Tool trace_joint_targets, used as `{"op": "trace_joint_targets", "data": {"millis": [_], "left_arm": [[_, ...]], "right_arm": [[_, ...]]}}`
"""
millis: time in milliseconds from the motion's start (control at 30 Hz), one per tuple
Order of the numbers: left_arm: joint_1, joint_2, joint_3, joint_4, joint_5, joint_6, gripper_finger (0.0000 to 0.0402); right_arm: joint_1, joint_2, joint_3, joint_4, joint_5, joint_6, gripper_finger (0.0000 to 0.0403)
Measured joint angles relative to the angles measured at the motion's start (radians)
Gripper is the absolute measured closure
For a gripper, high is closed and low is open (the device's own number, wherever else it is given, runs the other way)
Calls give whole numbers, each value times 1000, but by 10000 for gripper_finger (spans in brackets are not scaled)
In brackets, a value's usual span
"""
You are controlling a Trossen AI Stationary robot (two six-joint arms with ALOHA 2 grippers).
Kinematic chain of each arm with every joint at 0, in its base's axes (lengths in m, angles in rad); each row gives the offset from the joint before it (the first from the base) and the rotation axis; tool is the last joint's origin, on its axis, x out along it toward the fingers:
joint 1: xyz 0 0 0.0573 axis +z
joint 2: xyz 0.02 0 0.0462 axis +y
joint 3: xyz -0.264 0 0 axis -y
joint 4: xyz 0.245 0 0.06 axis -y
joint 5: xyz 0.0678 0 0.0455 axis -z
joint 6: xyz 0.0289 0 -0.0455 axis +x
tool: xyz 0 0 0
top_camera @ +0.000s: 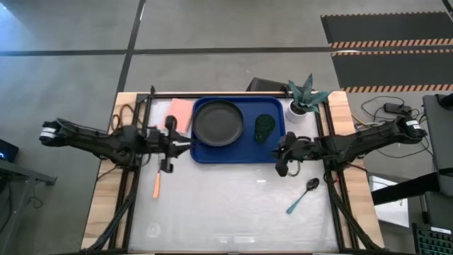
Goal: Pick and place plate/cup/fork/spoon on tray
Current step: Put the green cup on the blue tray to the top right of the black plate
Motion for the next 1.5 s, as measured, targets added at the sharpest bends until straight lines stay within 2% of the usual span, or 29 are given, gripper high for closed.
{"op": "trace_joint_targets", "data": {"millis": [167,433,800,1067,1500], "left_arm": [[-2,-112,-79,13,0,-1,347],[-1,-185,-132,14,0,1,347],[-1,-156,-136,13,1,1,347],[0,-138,-136,13,1,1,347],[0,-140,-136,13,1,2,347]], "right_arm": [[-1,85,63,-78,59,27,394],[-29,176,133,-155,127,7,394],[-141,269,184,-166,156,-76,394],[-162,319,185,-155,247,-80,394],[-203,474,193,-43,305,-139,394]]}}
